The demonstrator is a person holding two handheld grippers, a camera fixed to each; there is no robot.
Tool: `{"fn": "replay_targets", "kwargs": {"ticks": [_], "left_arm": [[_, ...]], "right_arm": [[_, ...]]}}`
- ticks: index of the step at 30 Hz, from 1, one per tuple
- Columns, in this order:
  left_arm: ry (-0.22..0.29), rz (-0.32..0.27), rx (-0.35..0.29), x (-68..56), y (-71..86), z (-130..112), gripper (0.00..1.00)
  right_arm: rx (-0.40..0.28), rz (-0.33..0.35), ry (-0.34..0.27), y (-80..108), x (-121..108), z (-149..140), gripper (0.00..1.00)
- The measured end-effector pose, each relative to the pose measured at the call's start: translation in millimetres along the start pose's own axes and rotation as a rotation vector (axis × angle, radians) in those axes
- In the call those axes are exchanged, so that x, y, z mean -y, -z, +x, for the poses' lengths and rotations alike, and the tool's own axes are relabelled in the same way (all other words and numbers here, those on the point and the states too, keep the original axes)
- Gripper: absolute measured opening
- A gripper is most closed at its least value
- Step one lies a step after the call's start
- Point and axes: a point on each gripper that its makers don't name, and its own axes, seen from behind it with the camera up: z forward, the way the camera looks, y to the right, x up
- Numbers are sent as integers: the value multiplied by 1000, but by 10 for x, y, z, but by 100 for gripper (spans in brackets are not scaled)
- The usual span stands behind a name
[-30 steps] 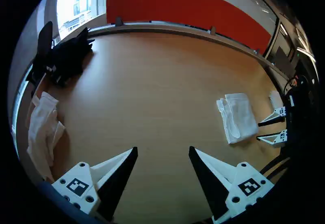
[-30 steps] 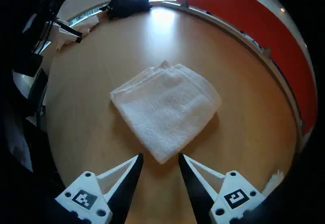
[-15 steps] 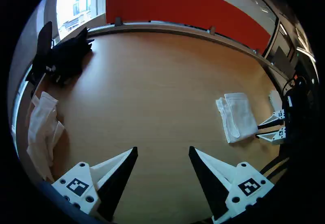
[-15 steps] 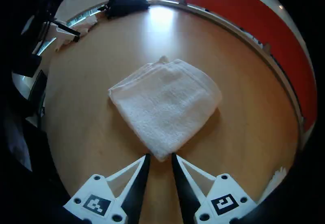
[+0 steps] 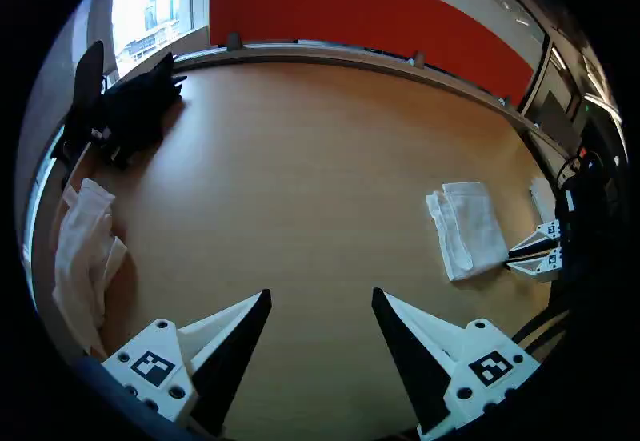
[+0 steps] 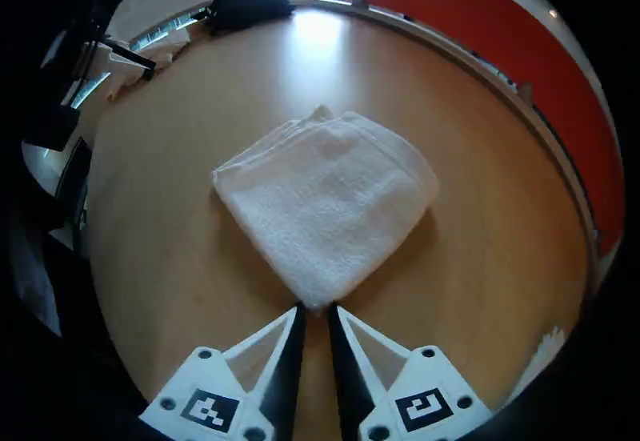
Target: Fold towel
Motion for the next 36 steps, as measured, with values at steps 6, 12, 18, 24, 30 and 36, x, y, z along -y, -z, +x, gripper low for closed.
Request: {"fn": "replay_targets", "kwargs": {"ticks": [6,12,18,24,30,36], "left_arm": [[0,0,1,-3,-1,-11,93],[0,-2,1,-9,-4,-15,93],[-1,-1,-1,3,-12,-17,94],[-5,-2,-10,3,-10,6,93],[-8,-7,-30,-32,27,58,93],[-9,-14,-54,-67,78,122,93]], "right_arm": [[-11,-18,2,-7,-21,13,5],[-30,-23,2,21,-20,71,5],[-76,-44,5,145,-65,285,5],[-137,-71,48,320,-138,661,5],[-198,-107,96,513,-253,1116,5],[-263,-137,134,764,-360,1563,5]]}}
